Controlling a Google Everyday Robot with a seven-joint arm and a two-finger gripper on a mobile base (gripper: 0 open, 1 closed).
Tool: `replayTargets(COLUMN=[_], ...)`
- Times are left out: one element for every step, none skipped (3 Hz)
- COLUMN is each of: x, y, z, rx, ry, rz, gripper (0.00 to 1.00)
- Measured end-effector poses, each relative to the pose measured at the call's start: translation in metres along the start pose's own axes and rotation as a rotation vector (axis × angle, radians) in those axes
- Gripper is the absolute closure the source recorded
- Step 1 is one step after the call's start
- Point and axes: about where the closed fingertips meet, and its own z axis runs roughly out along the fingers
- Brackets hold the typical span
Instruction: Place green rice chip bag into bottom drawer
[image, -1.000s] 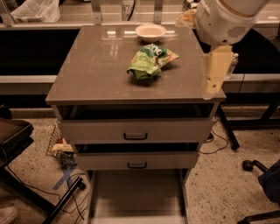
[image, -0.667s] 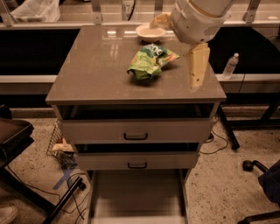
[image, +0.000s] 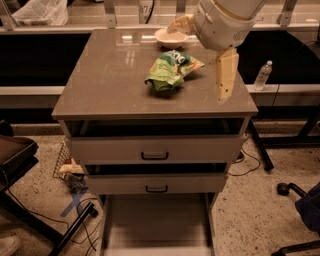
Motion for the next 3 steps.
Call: replayTargets(x=[0.000, 0.010, 0.029], y=[-0.012, -0.048, -0.090], z=[0.015, 0.048, 0.080], rx=[0.017, 0.063, 0.113], ry=[0.009, 0.046, 0.108], rz=[-0.038, -0.146, -0.282], gripper=[0.00, 0.00, 0.00])
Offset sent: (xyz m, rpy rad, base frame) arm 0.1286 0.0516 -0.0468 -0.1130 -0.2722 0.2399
